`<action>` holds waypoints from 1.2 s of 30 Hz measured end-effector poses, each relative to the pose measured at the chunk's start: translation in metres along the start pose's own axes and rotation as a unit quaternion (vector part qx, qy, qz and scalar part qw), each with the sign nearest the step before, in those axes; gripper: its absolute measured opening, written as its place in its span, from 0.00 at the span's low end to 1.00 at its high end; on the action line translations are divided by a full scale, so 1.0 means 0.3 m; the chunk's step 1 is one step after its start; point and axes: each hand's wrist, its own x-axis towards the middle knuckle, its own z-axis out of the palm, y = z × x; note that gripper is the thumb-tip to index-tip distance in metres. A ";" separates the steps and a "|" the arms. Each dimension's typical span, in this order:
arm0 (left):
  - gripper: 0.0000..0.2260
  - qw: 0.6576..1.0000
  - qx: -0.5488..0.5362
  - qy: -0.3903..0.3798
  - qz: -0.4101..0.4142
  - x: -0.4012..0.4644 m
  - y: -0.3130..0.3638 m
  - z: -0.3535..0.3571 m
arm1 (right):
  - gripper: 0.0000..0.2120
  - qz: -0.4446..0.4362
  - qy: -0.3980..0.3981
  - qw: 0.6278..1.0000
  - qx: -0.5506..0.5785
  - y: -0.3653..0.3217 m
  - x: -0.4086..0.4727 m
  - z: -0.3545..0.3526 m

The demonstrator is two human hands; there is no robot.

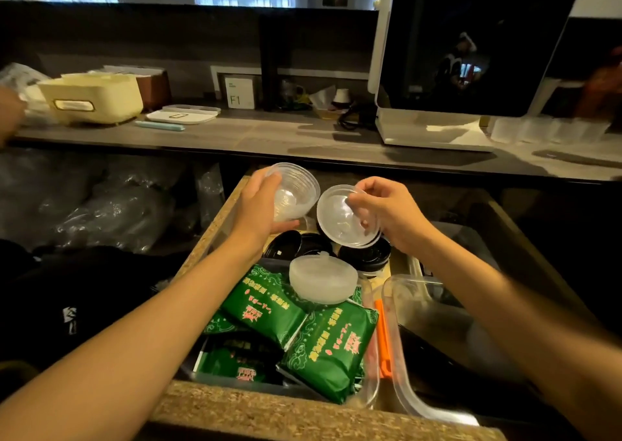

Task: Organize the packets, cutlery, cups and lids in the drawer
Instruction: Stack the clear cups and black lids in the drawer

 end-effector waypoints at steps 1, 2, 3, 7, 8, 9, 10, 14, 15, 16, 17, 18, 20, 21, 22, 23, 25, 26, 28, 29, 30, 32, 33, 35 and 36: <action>0.06 1.000 -0.002 -0.006 -0.001 -0.002 -0.001 -0.002 | 0.04 0.002 -0.029 0.999 -0.016 -0.002 -0.012 0.007; 0.07 1.000 -0.005 -0.015 0.000 -0.007 -0.003 -0.005 | 0.02 0.007 -0.063 0.997 -0.040 -0.003 -0.025 0.015; 0.07 1.000 -0.006 -0.026 0.001 -0.014 -0.006 -0.006 | 0.02 0.014 -0.100 0.993 -0.068 -0.002 -0.039 0.023; 0.07 0.999 -0.010 -0.031 -0.001 -0.023 -0.009 -0.002 | 0.04 0.014 -0.162 0.971 -0.175 0.010 -0.069 0.070; 0.08 1.000 -0.012 -0.024 -0.005 -0.021 -0.010 -0.004 | 0.05 0.003 -0.165 0.966 -0.201 0.015 -0.067 0.084; 0.08 1.000 -0.012 -0.016 -0.009 -0.020 -0.011 -0.006 | 0.05 -0.011 -0.168 0.959 -0.227 0.022 -0.065 0.096; 0.09 1.000 -0.012 -0.012 -0.011 -0.020 -0.012 -0.008 | 0.06 -0.023 -0.172 0.952 -0.251 0.027 -0.064 0.109; 0.10 1.000 -0.023 0.001 -0.021 -0.018 -0.019 -0.018 | 0.12 -0.081 -0.209 0.889 -0.398 0.060 -0.069 0.129; 0.10 0.999 -0.029 0.003 -0.026 -0.017 -0.021 -0.020 | 0.13 -0.081 -0.210 0.885 -0.407 0.060 -0.075 0.130; 0.09 0.999 -0.031 0.005 -0.030 -0.016 -0.022 -0.021 | 0.13 -0.070 -0.201 0.896 -0.391 0.052 -0.080 0.127; 0.09 0.999 -0.032 0.005 -0.031 -0.015 -0.024 -0.020 | 0.14 -0.060 -0.186 0.912 -0.362 0.039 -0.082 0.120; 0.09 0.999 -0.032 0.004 -0.031 -0.014 -0.025 -0.019 | 0.15 -0.053 -0.176 0.925 -0.332 0.020 -0.086 0.109; 0.09 0.999 -0.031 0.003 -0.027 -0.015 -0.026 -0.017 | 0.18 -0.039 -0.203 0.935 -0.288 -0.008 -0.096 0.090; 0.09 0.999 -0.031 0.003 -0.026 -0.016 -0.025 -0.017 | 0.19 -0.029 -0.236 0.931 -0.277 -0.014 -0.107 0.087; 0.09 0.999 -0.033 0.003 -0.025 -0.017 -0.024 -0.017 | 0.19 -0.020 -0.272 0.919 -0.284 -0.014 -0.123 0.091; 0.09 0.999 -0.035 0.004 -0.024 -0.017 -0.024 -0.018 | 0.20 -0.018 -0.306 0.901 -0.307 -0.006 -0.138 0.099; 0.09 0.999 -0.030 0.005 -0.022 -0.019 -0.025 -0.018 | 0.24 -0.031 -0.347 0.868 -0.353 0.016 -0.157 0.116; 0.10 0.999 -0.026 0.004 -0.020 -0.021 -0.025 -0.019 | 0.26 -0.039 -0.351 0.864 -0.359 0.019 -0.159 0.121; 0.09 0.999 -0.029 0.002 -0.019 -0.027 -0.022 -0.021 | 0.25 -0.057 -0.352 0.864 -0.355 0.018 -0.155 0.122; 0.08 0.999 -0.032 0.000 -0.017 -0.028 -0.019 -0.023 | 0.24 -0.068 -0.352 0.861 -0.359 0.021 -0.151 0.120; 0.07 0.999 -0.033 -0.002 -0.014 -0.029 -0.015 -0.024 | 0.23 -0.076 -0.353 0.859 -0.363 0.024 -0.153 0.116; 0.07 0.999 -0.036 -0.004 -0.010 -0.027 -0.014 -0.024 | 0.21 -0.069 -0.348 0.870 -0.343 0.041 -0.152 0.106; 0.07 0.999 -0.037 -0.005 -0.008 -0.027 -0.014 -0.024 | 0.21 -0.061 -0.336 0.887 -0.312 0.046 -0.152 0.102; 0.08 0.999 -0.039 -0.004 -0.007 -0.028 -0.013 -0.025 | 0.23 -0.072 -0.275 0.928 -0.240 0.048 -0.140 0.091; 0.08 0.999 -0.041 -0.002 -0.007 -0.028 -0.011 -0.026 | 0.25 -0.086 -0.229 0.946 -0.212 0.043 -0.128 0.083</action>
